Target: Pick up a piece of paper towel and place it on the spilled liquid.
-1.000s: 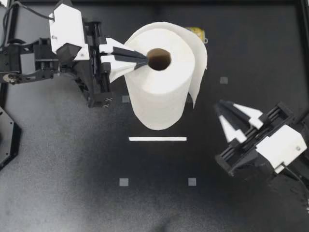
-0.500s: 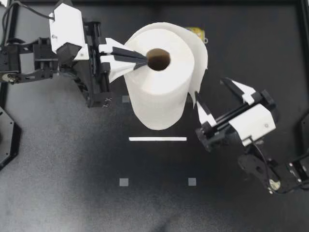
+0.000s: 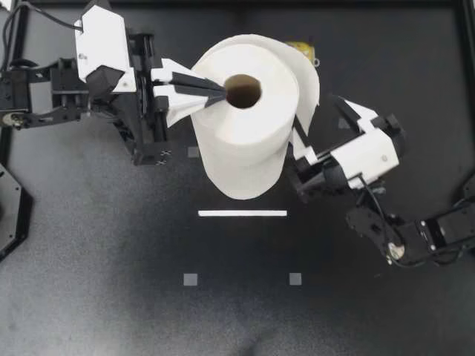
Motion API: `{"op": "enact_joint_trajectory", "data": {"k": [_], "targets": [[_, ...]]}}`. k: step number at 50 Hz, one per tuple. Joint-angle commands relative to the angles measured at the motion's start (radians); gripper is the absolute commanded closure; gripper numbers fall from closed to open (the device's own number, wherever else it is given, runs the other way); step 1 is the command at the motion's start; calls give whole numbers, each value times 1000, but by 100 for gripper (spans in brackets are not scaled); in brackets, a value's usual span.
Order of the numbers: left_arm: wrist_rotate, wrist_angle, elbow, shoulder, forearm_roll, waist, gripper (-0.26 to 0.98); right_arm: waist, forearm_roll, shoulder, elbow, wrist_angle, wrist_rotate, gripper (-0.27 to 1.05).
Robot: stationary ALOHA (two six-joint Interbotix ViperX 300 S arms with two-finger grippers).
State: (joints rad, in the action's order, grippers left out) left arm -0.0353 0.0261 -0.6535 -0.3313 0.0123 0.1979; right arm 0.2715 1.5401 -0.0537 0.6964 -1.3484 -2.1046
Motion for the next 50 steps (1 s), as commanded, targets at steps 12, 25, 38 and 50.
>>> {"op": "enact_joint_trajectory", "data": {"k": [12, 25, 38, 50], "targets": [[3, 17, -6, 5, 3, 5, 62, -61, 48, 2, 8, 92, 0, 11], [5, 17, -17, 5, 5, 5, 62, -63, 74, 35, 51, 161, 2, 59], [15, 51, -28, 5, 6, 5, 62, -63, 74, 78, 97, 179, 0, 93], [23, 77, -34, 15, 12, 5, 62, -63, 64, 80, 106, 215, -2, 93]]}}
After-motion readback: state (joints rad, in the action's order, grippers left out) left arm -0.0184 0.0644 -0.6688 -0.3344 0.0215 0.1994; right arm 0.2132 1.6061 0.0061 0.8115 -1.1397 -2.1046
